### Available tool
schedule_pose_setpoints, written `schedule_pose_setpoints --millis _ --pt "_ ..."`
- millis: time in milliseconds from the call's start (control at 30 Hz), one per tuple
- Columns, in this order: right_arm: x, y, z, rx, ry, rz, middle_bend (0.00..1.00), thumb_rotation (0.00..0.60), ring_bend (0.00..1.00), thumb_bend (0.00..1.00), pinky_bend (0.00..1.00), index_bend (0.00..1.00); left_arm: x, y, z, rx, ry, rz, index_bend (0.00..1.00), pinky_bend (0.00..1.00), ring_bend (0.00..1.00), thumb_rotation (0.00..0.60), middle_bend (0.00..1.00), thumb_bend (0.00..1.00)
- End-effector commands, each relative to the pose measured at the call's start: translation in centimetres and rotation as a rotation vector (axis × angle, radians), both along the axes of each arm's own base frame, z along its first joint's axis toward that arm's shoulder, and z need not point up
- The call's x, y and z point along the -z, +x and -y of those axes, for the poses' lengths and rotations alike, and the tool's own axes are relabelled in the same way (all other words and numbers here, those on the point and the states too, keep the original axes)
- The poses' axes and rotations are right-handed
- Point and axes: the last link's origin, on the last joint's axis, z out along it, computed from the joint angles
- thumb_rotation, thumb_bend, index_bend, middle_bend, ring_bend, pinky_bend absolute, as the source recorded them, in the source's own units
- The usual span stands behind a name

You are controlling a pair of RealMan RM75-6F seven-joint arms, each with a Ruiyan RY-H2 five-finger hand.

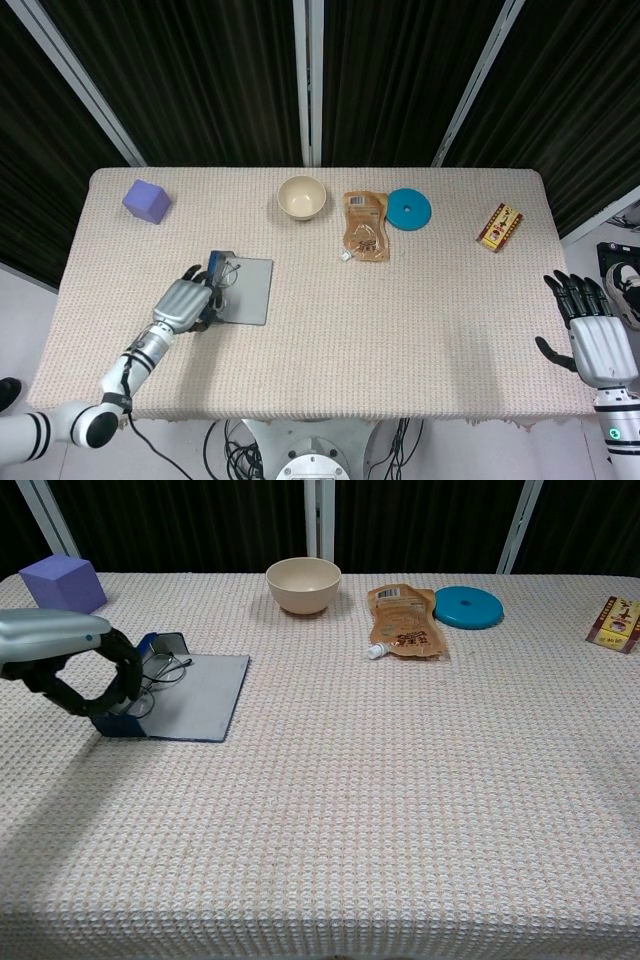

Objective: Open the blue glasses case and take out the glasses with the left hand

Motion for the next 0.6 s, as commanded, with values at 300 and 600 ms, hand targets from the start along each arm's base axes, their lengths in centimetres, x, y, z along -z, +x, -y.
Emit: schedule_pose_setpoints --millis 300,600 --pt "-0.2 -0.2 -0.4 0.006 -0.013 0.006 0.05 0.600 0.00 0.16 0.00 0.01 -2.7 -0.5 -2.4 -0.123 0.145 0.167 0.46 0.00 0.12 0.549 0.44 0.50" --pt "-0.3 -0.3 -0.3 0.004 -0.013 0.007 0.05 0.600 0.00 0.16 0.00 0.01 -1.1 -1.7 -6.9 -0.241 0.206 0.154 0.31 0.00 0.07 0.546 0.30 0.48"
